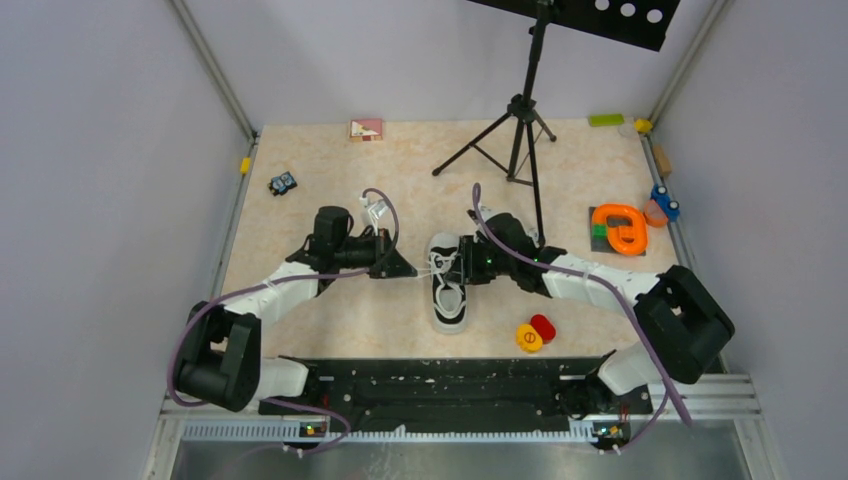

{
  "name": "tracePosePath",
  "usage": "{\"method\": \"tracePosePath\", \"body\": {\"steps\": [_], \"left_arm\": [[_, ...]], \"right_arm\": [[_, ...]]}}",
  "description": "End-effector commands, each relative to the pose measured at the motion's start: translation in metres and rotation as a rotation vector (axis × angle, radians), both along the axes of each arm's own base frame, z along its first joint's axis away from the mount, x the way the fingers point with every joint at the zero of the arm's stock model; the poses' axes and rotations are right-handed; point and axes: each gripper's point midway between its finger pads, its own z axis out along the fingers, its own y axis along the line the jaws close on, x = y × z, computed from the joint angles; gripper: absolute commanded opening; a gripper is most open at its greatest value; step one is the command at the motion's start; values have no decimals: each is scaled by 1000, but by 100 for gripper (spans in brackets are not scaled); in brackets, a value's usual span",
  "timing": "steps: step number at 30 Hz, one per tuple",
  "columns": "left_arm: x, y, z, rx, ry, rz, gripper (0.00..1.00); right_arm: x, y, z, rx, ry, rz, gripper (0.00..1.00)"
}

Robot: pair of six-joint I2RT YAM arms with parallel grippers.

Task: Tie the shoes
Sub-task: Cross the shoelace with the shoelace.

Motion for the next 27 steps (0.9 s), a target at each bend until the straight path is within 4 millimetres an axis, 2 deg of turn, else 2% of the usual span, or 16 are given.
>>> {"method": "tracePosePath", "body": {"steps": [1,7,8,11,12,19,27], "left_arm": [[-1,-3,9,-27,-40,-21,0],[1,-3,11,-28,-48,-19,0],[1,-3,11,-29,-45,-19,0],[3,-4,10,-28,-42,-18,0],[3,-4,10,-28,-41,-17,0],[8,-5,10,-25,-38,-14,0],[15,-8,11,-38,-40,-7,0]], "right_arm": [[13,12,17,27,-65,8,30],[9,5,9,0,-53,2,26],[7,4,8,-2,-50,3,22],[8,2,11,-5,-61,-4,2],[8,1,13,-9,-67,-6,0],[-6,-6,27,-20,-47,28,0],[-27,-19,28,-44,-15,68,0]]}}
